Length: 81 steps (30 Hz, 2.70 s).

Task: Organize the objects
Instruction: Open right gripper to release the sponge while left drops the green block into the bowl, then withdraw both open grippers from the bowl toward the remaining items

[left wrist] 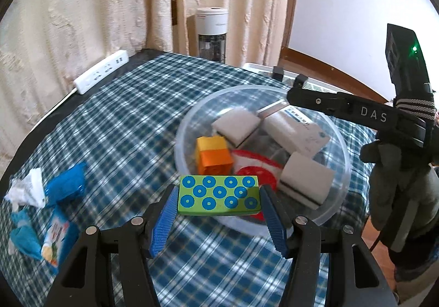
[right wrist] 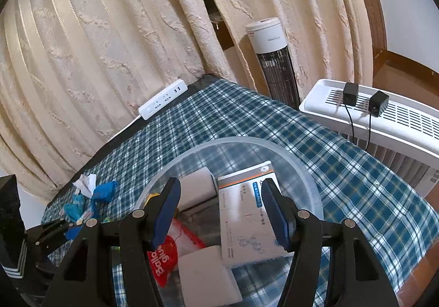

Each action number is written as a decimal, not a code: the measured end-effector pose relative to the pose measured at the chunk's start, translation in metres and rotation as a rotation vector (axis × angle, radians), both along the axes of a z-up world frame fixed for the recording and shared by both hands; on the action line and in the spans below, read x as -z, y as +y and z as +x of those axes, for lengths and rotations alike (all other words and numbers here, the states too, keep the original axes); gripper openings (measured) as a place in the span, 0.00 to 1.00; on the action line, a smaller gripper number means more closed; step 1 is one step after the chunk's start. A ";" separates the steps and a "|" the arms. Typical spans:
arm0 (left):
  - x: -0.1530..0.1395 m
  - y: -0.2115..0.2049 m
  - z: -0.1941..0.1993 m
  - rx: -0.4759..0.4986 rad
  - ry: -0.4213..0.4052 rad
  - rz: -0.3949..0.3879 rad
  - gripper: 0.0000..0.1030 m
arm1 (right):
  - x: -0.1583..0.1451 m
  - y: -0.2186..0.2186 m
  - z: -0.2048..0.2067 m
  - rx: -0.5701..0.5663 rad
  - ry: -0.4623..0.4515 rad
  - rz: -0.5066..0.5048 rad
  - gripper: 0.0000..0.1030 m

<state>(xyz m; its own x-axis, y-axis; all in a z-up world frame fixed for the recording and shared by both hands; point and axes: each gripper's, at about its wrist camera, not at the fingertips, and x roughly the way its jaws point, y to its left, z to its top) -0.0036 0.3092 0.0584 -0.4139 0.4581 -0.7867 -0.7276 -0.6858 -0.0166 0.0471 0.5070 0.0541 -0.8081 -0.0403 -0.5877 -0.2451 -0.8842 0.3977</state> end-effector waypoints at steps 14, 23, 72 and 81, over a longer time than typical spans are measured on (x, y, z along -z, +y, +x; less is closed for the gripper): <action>0.011 0.015 -0.013 0.020 -0.031 0.015 0.75 | 0.008 -0.005 -0.005 -0.018 -0.022 -0.014 0.61; 0.013 0.001 -0.019 -0.022 -0.039 0.017 0.75 | 0.008 -0.011 -0.007 -0.024 -0.023 -0.015 0.61; -0.010 -0.196 -0.050 -0.499 -0.003 0.095 0.89 | -0.009 -0.148 -0.027 -0.331 -0.028 0.040 0.64; -0.009 -0.232 -0.065 -0.585 0.010 0.089 0.89 | 0.001 -0.184 -0.036 -0.420 -0.071 0.010 0.66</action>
<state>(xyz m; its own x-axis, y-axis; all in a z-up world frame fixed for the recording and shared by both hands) -0.0691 0.0774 0.0670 -0.6246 0.2155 -0.7507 -0.2297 -0.9694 -0.0872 0.0107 0.3226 0.0527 -0.6804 -0.3514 -0.6431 0.1105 -0.9167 0.3839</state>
